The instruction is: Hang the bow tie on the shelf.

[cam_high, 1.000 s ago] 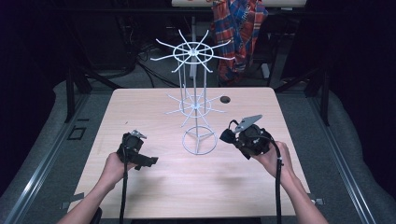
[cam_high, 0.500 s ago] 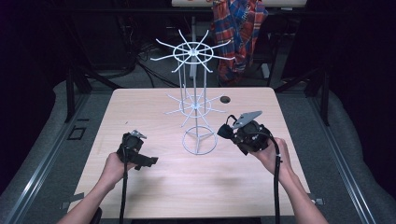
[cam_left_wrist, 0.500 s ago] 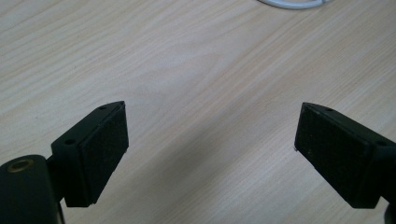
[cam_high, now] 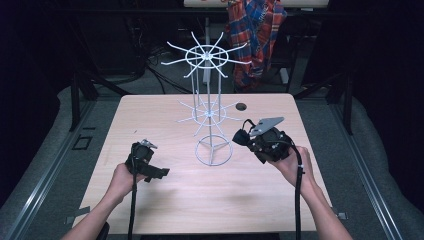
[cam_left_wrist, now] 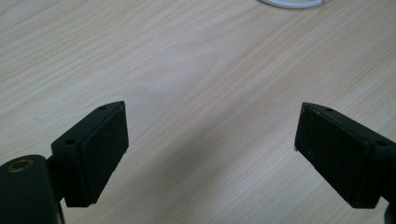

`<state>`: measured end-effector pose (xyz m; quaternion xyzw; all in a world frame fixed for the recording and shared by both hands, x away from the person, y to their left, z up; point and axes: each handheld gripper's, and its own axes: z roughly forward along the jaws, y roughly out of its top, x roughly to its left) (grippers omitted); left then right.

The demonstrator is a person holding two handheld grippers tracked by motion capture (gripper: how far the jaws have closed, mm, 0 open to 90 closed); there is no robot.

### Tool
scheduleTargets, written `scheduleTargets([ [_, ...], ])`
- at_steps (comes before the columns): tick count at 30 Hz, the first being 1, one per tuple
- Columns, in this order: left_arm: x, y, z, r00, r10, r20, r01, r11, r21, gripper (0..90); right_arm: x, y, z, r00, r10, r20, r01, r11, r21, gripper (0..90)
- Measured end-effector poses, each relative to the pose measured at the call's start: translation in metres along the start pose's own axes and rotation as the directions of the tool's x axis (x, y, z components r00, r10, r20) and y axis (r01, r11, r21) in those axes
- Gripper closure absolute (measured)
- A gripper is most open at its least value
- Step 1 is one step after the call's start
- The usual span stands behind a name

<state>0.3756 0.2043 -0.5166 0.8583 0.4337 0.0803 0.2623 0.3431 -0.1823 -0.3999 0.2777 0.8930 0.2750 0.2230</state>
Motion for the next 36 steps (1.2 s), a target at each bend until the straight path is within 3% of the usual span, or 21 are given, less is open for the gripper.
scheduleTargets([
  [18,-0.001,0.002,0.001,1.0000,0.005,0.003,-0.005,1.0000,-0.001,10.0,-0.001,0.011,-0.010,0.9998,-0.011,0.017,0.012,0.999,-0.039,76.4],
  [24,-0.001,0.002,0.001,1.0000,0.007,0.005,-0.007,1.0000,0.002,10.0,0.000,0.016,-0.003,0.9996,-0.026,0.007,0.026,0.999,-0.030,76.4],
  [36,0.000,0.000,0.000,1.0000,0.003,0.004,-0.003,1.0000,0.002,10.0,-0.005,0.018,0.012,0.9999,-0.011,-0.012,0.011,1.000,-0.010,76.3],
])
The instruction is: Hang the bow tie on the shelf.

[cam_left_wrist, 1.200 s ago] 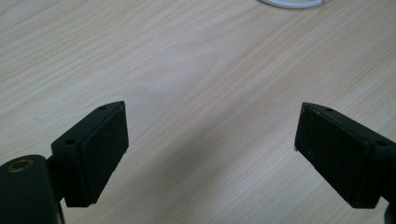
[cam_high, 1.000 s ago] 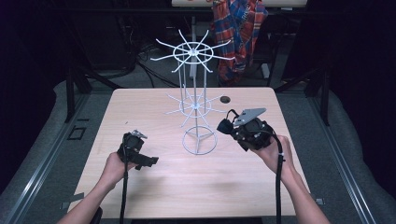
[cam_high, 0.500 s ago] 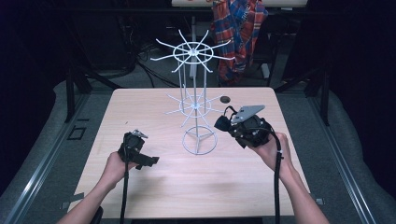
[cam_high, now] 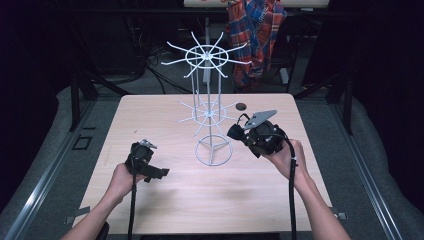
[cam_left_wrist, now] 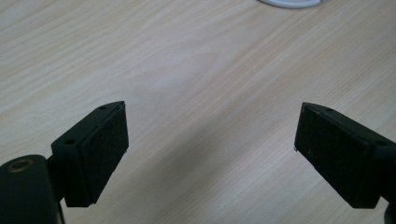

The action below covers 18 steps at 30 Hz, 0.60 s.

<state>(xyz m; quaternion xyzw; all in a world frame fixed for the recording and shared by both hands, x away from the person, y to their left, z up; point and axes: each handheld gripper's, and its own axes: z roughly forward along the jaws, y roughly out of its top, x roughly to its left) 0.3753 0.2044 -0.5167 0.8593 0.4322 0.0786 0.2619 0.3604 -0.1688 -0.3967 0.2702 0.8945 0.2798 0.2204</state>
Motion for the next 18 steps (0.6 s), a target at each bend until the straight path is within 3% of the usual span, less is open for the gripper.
scheduleTargets([
  [18,0.000,0.000,0.001,1.0000,0.006,0.007,-0.006,0.9999,0.011,10.0,0.003,0.013,0.025,0.9995,-0.022,-0.024,0.023,0.999,0.028,76.3],
])
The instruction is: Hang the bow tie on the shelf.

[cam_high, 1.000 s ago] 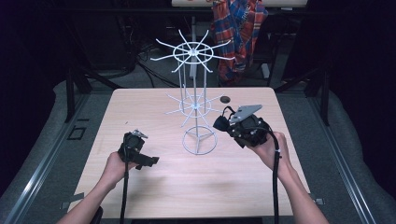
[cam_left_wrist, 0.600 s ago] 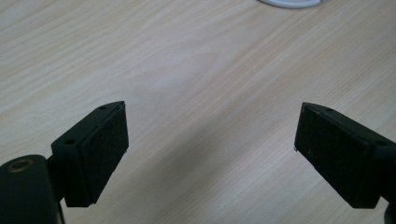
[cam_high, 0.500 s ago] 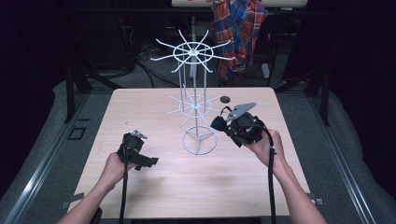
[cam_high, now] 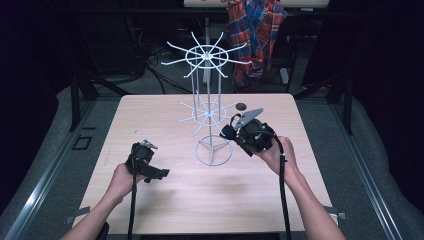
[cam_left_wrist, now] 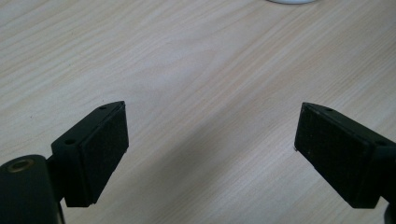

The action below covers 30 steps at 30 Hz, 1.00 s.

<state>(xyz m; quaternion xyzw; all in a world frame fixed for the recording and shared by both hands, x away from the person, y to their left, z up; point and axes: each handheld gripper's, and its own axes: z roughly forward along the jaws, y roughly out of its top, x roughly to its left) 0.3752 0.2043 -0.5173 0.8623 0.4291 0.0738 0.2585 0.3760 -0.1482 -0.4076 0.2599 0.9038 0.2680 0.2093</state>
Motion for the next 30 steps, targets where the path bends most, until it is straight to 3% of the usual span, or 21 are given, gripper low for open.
scheduleTargets([
  [17,0.000,0.000,0.000,1.0000,0.004,0.000,-0.004,1.0000,0.002,10.0,0.005,-0.002,0.025,0.9997,-0.011,-0.023,0.012,1.000,0.022,76.1],
  [30,0.000,-0.001,0.000,1.0000,0.002,0.002,-0.002,1.0000,0.003,10.0,0.004,-0.012,0.033,0.9992,-0.004,0.041,0.004,1.000,0.011,75.0],
])
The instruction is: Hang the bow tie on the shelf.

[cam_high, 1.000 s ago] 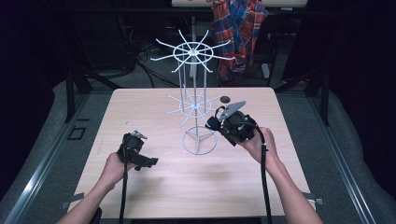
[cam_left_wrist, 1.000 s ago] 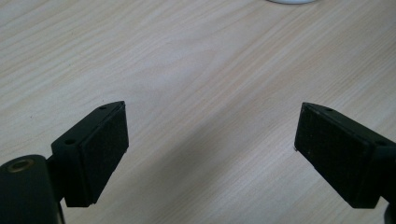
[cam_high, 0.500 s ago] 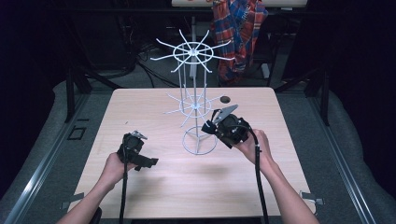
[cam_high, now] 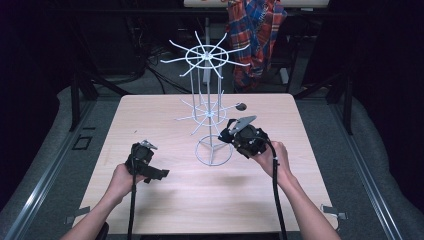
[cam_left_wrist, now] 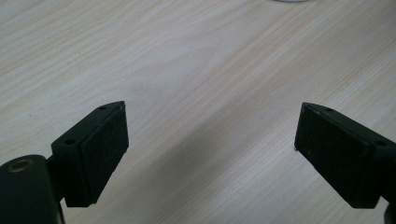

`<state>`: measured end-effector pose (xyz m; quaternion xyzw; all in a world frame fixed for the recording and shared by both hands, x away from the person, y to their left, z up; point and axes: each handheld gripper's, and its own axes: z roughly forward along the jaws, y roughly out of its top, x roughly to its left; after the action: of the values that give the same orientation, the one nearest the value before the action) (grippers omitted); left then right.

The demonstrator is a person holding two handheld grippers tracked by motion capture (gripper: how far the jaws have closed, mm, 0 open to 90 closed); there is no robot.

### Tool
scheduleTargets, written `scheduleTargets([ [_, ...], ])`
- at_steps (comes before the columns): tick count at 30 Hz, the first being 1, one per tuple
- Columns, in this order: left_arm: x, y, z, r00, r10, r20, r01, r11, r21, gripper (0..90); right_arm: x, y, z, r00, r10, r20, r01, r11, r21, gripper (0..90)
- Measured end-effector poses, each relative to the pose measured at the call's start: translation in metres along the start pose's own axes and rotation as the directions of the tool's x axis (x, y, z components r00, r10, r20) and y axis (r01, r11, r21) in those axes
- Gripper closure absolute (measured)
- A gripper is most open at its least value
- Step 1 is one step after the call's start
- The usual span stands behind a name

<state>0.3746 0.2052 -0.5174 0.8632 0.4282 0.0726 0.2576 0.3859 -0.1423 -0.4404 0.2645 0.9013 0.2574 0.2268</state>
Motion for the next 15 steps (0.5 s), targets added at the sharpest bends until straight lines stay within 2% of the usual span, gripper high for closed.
scheduleTargets([
  [4,0.0000,0.0001,0.0001,1.0000,0.001,-0.001,-0.001,1.0000,0.001,10.0,0.0002,0.0017,-0.0011,0.9999,-0.002,0.010,0.002,1.000,-0.016,75.1],
  [10,-0.0002,0.0001,0.0002,1.0000,0.001,-0.002,-0.001,1.0000,0.002,10.0,0.0017,0.0072,0.0021,1.0000,0.000,0.000,0.000,0.999,-0.037,75.2],
  [15,-0.0001,-0.0002,0.0001,1.0000,0.000,-0.002,0.000,1.0000,0.001,10.0,0.0040,0.0095,0.0059,0.9998,-0.013,-0.015,0.013,1.000,-0.022,74.9],
])
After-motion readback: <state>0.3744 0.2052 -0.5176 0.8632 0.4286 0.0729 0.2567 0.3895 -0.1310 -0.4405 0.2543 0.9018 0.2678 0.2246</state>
